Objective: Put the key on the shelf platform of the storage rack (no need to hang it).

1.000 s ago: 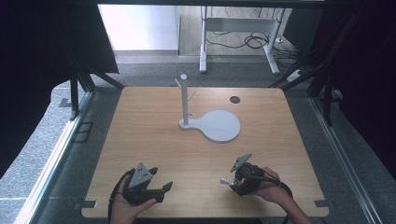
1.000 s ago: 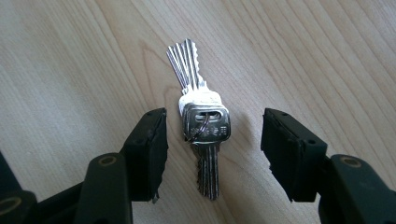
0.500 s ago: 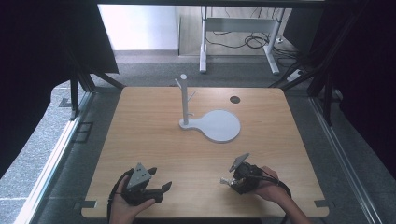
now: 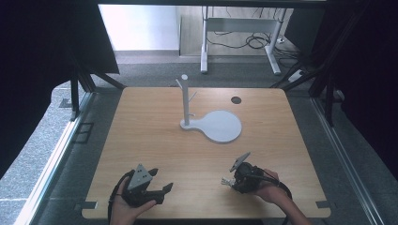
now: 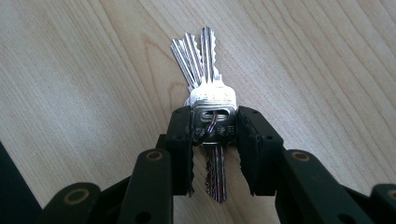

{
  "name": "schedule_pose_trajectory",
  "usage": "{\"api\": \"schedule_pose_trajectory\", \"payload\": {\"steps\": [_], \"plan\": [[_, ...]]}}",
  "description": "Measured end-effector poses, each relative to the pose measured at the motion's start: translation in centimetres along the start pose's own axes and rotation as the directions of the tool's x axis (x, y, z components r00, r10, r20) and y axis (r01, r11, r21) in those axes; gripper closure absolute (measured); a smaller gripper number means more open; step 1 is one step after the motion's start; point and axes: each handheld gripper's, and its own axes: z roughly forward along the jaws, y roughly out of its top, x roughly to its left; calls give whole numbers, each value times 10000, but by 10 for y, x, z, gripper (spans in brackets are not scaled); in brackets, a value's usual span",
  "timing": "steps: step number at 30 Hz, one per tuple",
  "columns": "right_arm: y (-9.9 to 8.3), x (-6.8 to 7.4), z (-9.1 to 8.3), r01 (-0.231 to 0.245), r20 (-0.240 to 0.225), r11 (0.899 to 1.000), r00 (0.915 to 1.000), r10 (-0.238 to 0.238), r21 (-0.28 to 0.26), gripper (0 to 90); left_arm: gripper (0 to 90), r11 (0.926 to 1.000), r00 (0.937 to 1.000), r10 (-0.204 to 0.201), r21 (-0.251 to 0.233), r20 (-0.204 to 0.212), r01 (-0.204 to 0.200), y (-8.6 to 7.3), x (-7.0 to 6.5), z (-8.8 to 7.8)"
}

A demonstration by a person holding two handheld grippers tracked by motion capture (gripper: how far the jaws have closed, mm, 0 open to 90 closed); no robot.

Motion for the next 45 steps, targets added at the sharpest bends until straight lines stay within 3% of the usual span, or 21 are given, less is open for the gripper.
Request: {"api": "schedule_pose_trajectory", "payload": {"steps": [7, 23, 37, 45], "plan": [[3, -3, -1, -5, -125, 9999, 9999, 7, 152, 679, 266, 9999, 9999, -97, -32, -95, 97, -2, 4, -2], [8, -5, -40, 224, 228, 9984, 9995, -213, -524, 680, 266, 9999, 9999, -111, -62, -103, 110, -2, 3, -3], [22, -11, -71, 375, 740, 9975, 9967, -330, -607, 681, 266, 9999, 9998, -135, -62, -110, 135, -2, 4, -3], [30, -16, -77, 406, 803, 9972, 9961, -355, -630, 681, 266, 9998, 9997, -184, -69, -142, 183, -3, 6, -5]]}}
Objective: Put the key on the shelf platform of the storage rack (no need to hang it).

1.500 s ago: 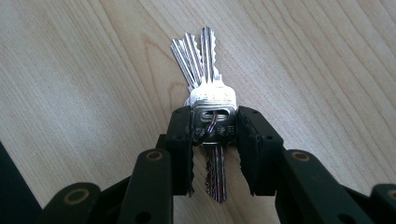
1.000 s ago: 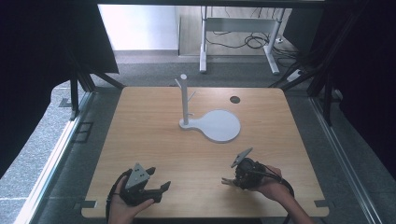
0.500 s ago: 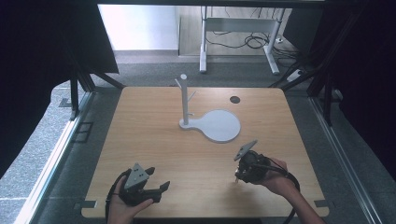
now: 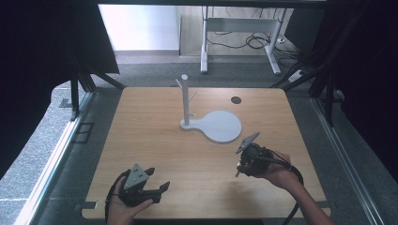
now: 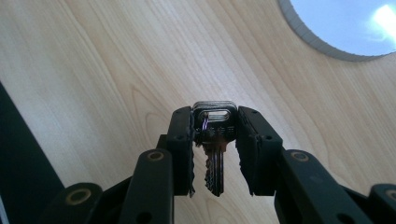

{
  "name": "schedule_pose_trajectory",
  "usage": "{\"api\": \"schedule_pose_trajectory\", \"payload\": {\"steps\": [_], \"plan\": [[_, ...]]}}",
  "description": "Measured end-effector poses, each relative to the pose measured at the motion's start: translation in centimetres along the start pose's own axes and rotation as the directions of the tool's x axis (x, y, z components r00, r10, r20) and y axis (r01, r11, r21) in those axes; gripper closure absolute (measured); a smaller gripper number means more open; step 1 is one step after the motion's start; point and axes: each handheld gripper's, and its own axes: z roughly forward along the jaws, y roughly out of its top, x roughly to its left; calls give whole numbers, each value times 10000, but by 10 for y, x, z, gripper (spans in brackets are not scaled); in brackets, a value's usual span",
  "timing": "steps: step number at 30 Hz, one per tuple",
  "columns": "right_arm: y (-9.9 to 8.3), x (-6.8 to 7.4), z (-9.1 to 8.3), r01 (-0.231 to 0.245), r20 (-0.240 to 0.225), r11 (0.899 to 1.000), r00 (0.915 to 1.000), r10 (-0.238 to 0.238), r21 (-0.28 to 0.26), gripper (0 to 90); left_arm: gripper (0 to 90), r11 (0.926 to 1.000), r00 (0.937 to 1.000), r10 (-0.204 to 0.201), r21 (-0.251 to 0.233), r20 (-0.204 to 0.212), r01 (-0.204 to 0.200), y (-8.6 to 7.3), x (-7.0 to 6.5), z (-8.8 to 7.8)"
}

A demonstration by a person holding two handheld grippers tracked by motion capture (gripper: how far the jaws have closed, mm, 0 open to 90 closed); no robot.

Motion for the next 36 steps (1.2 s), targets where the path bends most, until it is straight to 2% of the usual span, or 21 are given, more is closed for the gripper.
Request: {"api": "schedule_pose_trajectory", "payload": {"steps": [19, 36], "plan": [[23, -24, -8, -286, 205, 9994, 9994, 289, -184, 681, 266, 10000, 10000, -35, -25, 16, 35, 0, 1, 0], [45, -49, 0, -724, 178, 9973, 9972, 725, -83, 681, 266, 10000, 10000, -62, -28, -9, 62, -1, 3, -1]]}}
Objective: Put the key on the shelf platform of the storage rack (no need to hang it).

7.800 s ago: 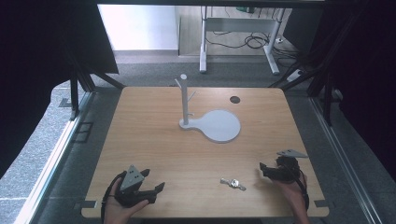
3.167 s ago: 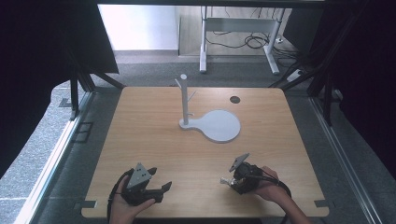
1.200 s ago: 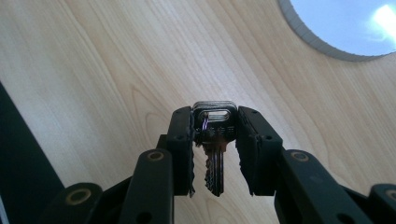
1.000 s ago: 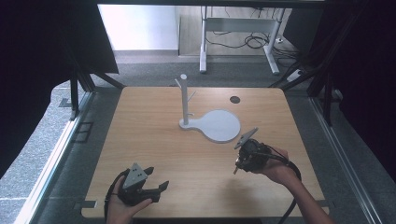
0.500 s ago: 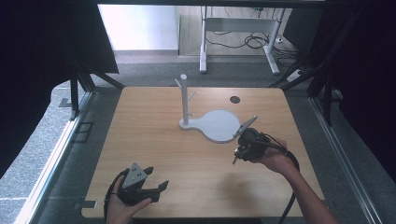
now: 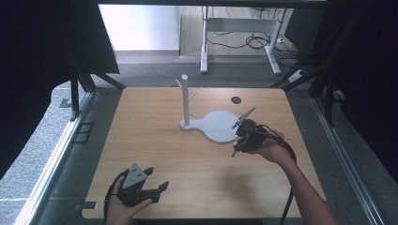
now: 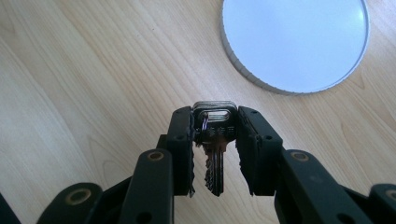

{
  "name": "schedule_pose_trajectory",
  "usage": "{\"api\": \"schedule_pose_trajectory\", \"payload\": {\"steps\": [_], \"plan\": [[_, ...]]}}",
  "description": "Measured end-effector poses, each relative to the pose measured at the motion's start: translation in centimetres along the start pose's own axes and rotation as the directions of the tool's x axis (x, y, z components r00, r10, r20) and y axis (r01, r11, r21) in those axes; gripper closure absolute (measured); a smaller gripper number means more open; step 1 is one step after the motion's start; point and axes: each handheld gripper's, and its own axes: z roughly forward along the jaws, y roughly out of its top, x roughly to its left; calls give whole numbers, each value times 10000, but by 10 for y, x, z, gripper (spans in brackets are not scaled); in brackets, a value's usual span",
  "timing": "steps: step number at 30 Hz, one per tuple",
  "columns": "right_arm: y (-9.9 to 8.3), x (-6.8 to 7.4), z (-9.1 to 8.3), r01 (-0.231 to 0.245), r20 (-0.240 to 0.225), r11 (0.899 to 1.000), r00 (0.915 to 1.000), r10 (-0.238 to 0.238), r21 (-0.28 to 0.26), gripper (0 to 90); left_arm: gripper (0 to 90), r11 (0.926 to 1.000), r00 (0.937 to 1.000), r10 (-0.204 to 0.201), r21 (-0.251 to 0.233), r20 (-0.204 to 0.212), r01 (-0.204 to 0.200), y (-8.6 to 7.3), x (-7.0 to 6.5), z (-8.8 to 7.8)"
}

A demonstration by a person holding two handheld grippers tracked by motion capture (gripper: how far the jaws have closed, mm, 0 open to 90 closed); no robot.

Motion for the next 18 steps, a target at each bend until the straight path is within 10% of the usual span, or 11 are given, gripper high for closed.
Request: {"api": "schedule_pose_trajectory", "payload": {"steps": [18], "plan": [[17, -19, 7, -430, -53, 9991, 9991, 430, 34, 681, 266, 10000, 10000, -10, -14, -9, 10, 0, 1, 0]]}}
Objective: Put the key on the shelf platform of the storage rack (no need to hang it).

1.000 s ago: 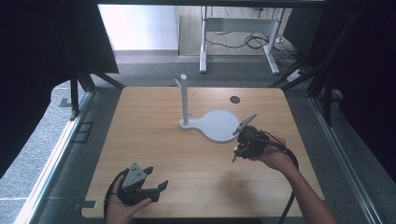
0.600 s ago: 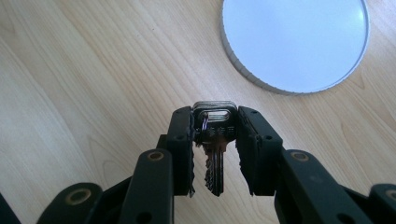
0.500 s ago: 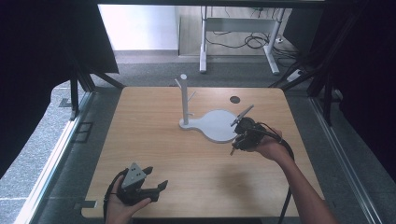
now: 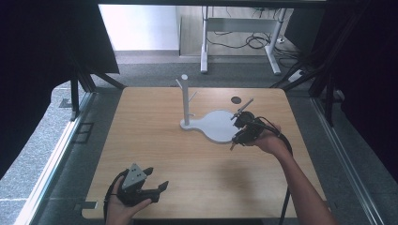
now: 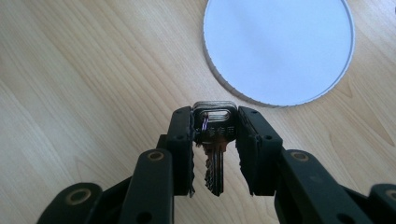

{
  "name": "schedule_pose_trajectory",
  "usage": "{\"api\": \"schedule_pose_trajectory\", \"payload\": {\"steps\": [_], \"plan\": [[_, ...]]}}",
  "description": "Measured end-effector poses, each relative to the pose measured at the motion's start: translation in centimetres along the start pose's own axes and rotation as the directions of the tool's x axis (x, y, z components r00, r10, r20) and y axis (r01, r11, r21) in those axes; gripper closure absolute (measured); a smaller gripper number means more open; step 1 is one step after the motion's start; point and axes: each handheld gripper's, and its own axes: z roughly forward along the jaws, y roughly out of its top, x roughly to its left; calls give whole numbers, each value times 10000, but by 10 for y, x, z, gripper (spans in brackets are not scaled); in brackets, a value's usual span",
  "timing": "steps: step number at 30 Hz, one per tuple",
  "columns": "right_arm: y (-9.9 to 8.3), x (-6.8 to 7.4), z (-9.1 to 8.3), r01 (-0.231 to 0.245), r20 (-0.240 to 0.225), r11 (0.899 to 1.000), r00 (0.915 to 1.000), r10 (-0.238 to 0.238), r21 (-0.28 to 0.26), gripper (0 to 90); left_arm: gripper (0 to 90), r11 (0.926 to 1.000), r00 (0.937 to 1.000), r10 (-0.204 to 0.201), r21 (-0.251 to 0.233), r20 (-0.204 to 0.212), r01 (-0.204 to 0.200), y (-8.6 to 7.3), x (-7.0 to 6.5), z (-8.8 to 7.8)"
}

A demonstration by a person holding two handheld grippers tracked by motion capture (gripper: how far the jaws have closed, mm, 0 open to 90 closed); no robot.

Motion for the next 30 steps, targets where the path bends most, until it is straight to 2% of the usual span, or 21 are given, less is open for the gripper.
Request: {"api": "schedule_pose_trajectory", "payload": {"steps": [16, 30], "plan": [[11, -15, 5, -350, 53, 9994, 9994, 350, 48, 681, 266, 10000, 10000, 10, 19, 12, -10, 0, 0, 1], [32, -28, 7, -507, 107, 9986, 9987, 506, 125, 681, 266, 10000, 10000, 28, -59, 56, -27, 1, -1, -1]]}}
